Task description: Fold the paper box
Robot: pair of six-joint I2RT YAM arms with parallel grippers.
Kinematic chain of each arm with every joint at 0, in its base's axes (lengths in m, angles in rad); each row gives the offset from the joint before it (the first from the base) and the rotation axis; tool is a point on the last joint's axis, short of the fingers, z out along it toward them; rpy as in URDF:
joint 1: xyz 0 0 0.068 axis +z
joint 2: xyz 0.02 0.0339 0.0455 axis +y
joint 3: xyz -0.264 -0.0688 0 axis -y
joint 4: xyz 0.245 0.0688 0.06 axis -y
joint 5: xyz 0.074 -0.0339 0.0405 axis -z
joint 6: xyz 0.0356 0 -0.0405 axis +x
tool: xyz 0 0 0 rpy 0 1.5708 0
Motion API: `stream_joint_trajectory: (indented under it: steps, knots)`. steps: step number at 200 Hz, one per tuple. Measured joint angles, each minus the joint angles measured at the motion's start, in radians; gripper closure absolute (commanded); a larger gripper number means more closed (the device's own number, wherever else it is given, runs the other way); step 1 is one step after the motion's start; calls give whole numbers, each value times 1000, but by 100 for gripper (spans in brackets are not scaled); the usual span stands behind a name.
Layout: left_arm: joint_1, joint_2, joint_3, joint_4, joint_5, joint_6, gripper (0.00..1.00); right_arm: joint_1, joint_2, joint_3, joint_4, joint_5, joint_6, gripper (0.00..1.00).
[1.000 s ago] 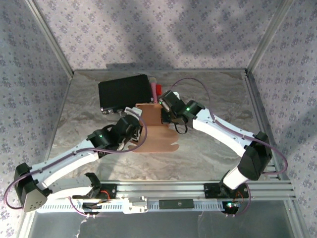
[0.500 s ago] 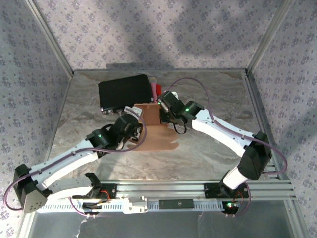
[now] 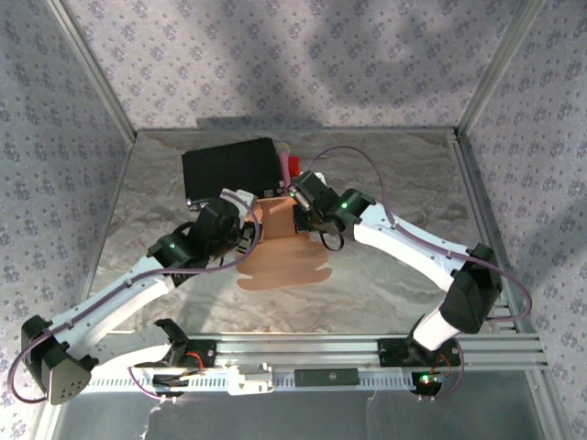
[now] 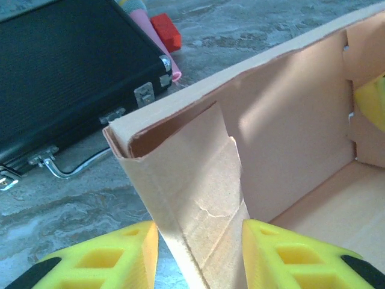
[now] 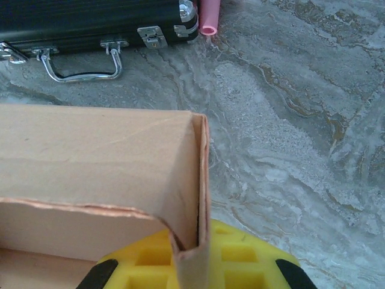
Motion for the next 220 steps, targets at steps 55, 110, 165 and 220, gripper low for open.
stream_joint_trajectory:
  steps: [55,110,165,220]
  knots:
    - [1,7,1,-3,-7,-7,61,8,0,1,-1,3,0,100]
    - [3,67,4,-6,-43,-6,78,10,0,5,-9,13,0,100]
    - [10,71,2,11,-100,-53,100,11,0,7,-18,21,11,100]
    - [-63,119,3,24,-251,-92,96,40,5,9,-26,74,39,100]
